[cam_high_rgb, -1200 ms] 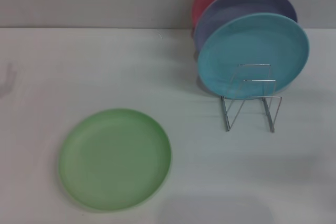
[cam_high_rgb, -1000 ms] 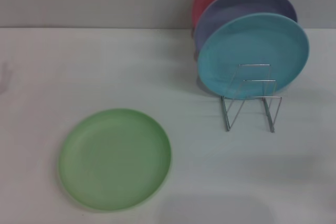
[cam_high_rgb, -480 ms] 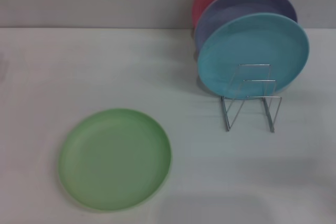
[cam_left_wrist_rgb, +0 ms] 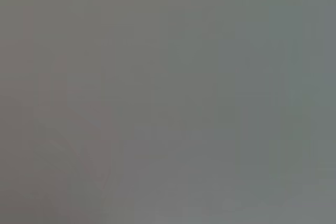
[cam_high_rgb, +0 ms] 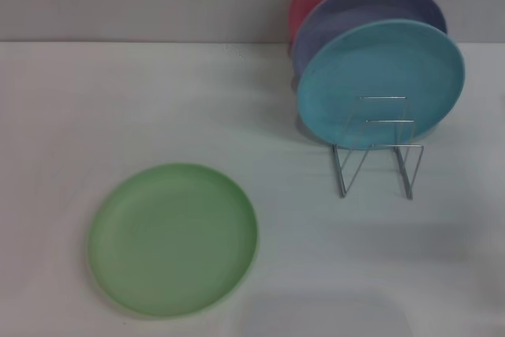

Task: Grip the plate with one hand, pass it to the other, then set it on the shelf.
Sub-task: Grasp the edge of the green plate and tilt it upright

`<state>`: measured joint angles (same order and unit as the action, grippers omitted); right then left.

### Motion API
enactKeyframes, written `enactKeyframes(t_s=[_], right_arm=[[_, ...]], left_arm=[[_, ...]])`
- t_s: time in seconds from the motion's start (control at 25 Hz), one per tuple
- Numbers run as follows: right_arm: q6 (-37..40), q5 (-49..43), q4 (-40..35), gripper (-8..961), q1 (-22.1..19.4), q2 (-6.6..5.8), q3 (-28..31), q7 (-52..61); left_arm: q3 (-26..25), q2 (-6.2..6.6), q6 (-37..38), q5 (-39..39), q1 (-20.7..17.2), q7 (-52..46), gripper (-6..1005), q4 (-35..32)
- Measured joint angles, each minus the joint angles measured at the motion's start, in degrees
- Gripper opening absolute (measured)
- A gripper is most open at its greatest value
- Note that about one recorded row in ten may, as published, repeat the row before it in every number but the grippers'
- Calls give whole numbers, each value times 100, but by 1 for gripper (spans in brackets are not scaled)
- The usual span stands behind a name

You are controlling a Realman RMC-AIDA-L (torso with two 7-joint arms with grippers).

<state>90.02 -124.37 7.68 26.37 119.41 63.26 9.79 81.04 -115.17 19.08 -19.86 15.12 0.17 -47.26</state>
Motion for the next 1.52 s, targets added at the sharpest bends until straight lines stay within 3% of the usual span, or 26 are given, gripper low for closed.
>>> enactKeyframes(t_s=[0.08,0.16,0.28,0.32,0.4,0.44,0.48,0.72,0.84,0.92,1.04,1.52], right_arm=[[-7,0,23,729,3,-7,0,9],[-22,0,49,728,12,-23,0,11],[-154,0,46,728,55,-39,0,13],[-201,0,41,728,65,-45,1,14],[-277,0,32,728,77,-53,2,15],[-289,0,31,727,83,-54,2,15],[-292,0,27,727,84,-55,2,15],[-327,0,17,728,86,-63,2,15],[-353,0,14,729,86,-69,3,11],[-354,0,13,728,83,-72,3,12],[-335,0,3,728,67,-92,3,7],[-354,1,-188,729,212,-184,33,-17]], left_arm=[[-1,-53,-1123,0,-290,1,827,-1085],[-2,-109,-1799,0,-463,1,827,-1743],[-1,-158,-2222,0,-561,2,827,-2172],[0,-235,-2941,-1,-672,3,827,-2837],[28,-267,-3925,-44,-717,4,826,-3561],[28,-267,-3925,-44,-717,4,826,-3561],[43,-270,-5068,-64,-675,6,826,-4255],[52,-271,-5613,-76,-639,6,826,-4567],[-14,-274,-7298,-678,-419,599,826,-5178],[-53,-275,-7522,-815,-380,710,826,-5213],[-367,-277,-8867,-1173,-101,1020,825,-5253],[-856,-281,-10860,-1088,244,934,825,-5243]])
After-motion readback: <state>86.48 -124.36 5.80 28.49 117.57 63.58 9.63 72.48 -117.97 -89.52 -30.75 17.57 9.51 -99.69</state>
